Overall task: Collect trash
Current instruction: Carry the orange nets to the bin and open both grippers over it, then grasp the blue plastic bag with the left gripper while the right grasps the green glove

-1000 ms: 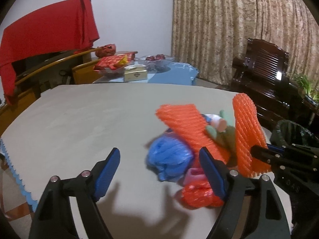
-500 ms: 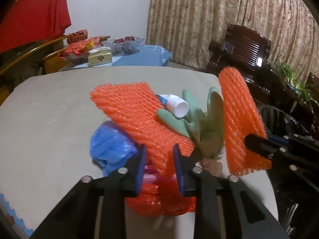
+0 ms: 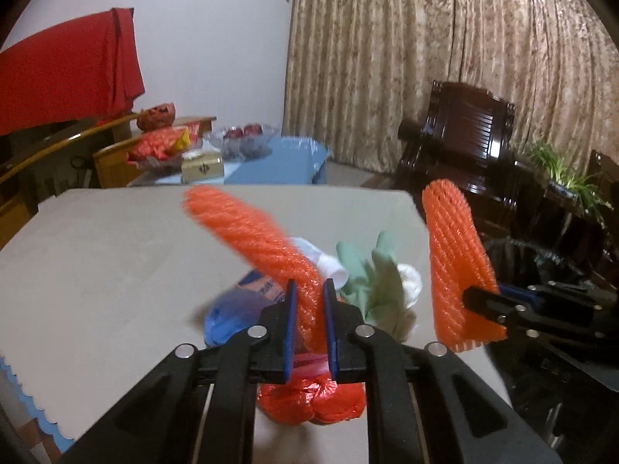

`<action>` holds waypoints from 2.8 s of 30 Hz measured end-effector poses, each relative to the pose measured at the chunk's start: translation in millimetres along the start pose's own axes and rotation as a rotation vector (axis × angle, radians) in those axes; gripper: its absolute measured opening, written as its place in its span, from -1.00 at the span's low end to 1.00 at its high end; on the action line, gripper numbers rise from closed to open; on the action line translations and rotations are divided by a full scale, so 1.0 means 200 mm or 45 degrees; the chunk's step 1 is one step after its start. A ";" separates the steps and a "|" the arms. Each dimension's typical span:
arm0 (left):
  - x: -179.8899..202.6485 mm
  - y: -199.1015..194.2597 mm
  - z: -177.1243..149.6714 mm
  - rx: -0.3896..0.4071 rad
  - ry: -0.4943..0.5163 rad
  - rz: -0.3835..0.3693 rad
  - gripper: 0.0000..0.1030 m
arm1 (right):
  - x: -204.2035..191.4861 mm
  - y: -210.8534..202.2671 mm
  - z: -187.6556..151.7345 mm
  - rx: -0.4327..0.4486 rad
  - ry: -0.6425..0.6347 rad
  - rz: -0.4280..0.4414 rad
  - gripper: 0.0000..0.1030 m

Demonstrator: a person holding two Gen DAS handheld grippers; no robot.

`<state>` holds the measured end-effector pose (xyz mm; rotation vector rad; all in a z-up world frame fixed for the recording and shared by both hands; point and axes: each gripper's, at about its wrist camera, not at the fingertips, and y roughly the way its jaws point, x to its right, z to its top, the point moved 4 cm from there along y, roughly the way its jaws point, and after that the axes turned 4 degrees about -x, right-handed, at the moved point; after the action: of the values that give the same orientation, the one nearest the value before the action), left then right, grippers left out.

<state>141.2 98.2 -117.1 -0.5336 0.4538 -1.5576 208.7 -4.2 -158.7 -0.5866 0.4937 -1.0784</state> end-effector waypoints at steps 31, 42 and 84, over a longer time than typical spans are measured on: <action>1.11 0.10 0.06 -0.089 0.329 -0.543 -0.75 | 1.01 -0.54 -0.42 0.038 0.388 -0.547 -0.68; 1.17 0.16 0.05 -0.122 0.324 -0.552 0.24 | 1.14 -0.58 -0.55 0.027 0.486 -0.669 0.65; -0.33 0.21 -0.08 -0.093 -0.023 0.159 0.75 | 0.06 0.22 -0.01 -0.009 0.067 -0.130 0.50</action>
<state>167.2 161.6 -157.5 -0.5643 0.5223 -1.4203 241.6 -0.3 -191.1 -0.5959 0.5180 -1.1920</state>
